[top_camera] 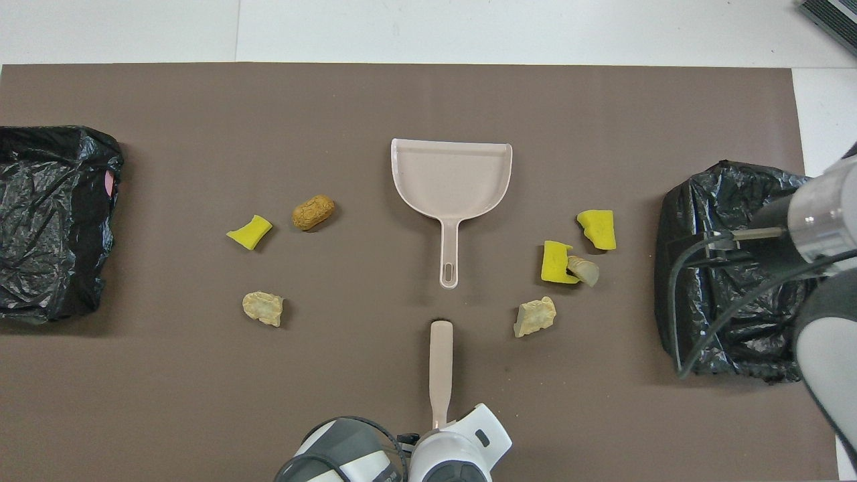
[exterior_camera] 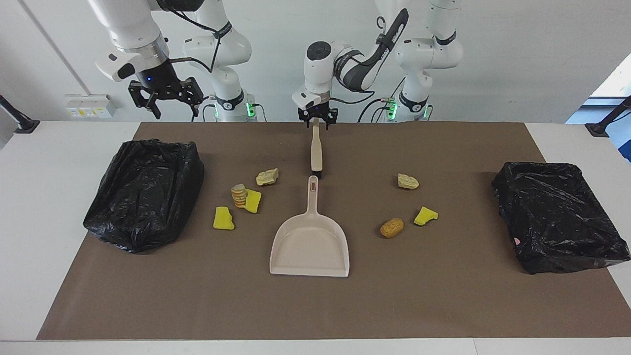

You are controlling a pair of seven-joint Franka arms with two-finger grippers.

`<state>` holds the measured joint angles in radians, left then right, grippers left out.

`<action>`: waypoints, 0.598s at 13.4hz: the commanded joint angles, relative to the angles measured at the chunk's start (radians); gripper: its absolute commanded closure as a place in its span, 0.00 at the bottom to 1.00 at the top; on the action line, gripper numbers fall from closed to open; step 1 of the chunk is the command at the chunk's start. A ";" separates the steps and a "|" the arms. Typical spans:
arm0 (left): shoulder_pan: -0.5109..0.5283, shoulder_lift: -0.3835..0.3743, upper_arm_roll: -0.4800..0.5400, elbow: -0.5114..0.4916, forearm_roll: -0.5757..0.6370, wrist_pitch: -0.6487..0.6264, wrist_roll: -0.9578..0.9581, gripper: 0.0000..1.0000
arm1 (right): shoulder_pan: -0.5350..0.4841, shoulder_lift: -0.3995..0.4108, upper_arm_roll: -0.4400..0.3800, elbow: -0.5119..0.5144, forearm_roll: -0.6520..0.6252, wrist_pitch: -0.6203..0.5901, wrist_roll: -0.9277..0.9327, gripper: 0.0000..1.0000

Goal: Sweep and dump trash in bin

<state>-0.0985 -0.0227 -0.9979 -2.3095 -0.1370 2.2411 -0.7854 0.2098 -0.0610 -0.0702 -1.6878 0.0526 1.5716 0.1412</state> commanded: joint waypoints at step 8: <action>0.010 -0.046 0.043 0.045 0.011 -0.141 0.044 0.90 | 0.160 0.352 0.001 0.132 0.170 0.235 0.267 0.00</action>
<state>-0.0969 -0.0338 -0.9850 -2.2807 -0.1339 2.1604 -0.7762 0.3636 0.2221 -0.0658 -1.6184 0.1838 1.7866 0.3747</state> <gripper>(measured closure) 0.740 0.000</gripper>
